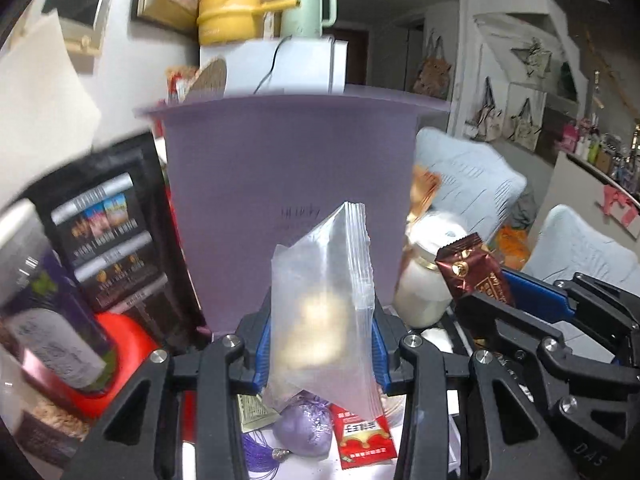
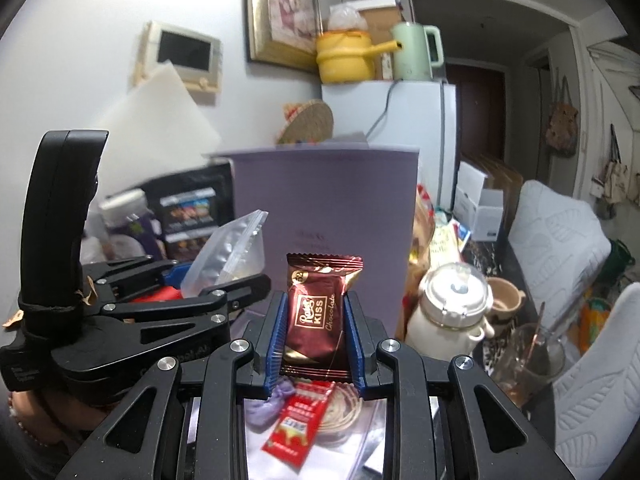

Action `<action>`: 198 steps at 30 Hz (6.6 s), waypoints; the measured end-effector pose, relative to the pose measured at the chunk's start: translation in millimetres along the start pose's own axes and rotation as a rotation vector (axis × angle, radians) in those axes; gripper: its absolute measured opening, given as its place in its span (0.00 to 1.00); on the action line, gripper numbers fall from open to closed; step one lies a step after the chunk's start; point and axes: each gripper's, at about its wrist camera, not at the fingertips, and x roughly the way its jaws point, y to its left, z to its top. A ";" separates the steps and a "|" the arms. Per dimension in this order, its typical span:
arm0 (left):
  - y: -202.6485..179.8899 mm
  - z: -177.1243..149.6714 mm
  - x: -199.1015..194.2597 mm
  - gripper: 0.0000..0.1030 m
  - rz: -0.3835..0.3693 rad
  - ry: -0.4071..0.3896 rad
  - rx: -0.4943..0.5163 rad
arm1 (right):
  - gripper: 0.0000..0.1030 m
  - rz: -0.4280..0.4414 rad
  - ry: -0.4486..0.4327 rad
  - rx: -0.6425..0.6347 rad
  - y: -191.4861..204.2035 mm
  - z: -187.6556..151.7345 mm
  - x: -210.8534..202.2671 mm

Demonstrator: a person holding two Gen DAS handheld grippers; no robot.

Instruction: Organize soft objects

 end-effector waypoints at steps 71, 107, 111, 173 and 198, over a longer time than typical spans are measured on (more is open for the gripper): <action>-9.1 -42.6 132.1 0.38 0.182 0.407 0.012 | 0.52 -0.090 0.412 0.071 -32.8 -55.9 120.0; -20.0 25.1 -99.1 0.80 0.170 -0.044 0.024 | 0.78 -0.169 -0.023 0.000 7.4 43.8 -74.4; -21.6 19.8 -127.6 0.80 0.155 -0.081 0.022 | 0.82 -0.167 -0.071 -0.013 17.6 44.5 -100.5; -58.4 -153.5 -185.9 0.80 0.000 0.008 0.083 | 0.86 -0.258 0.039 0.113 65.6 -130.3 -192.1; -63.2 -154.6 -178.3 0.80 -0.021 0.021 0.077 | 0.86 -0.275 0.055 0.118 55.3 -134.0 -191.9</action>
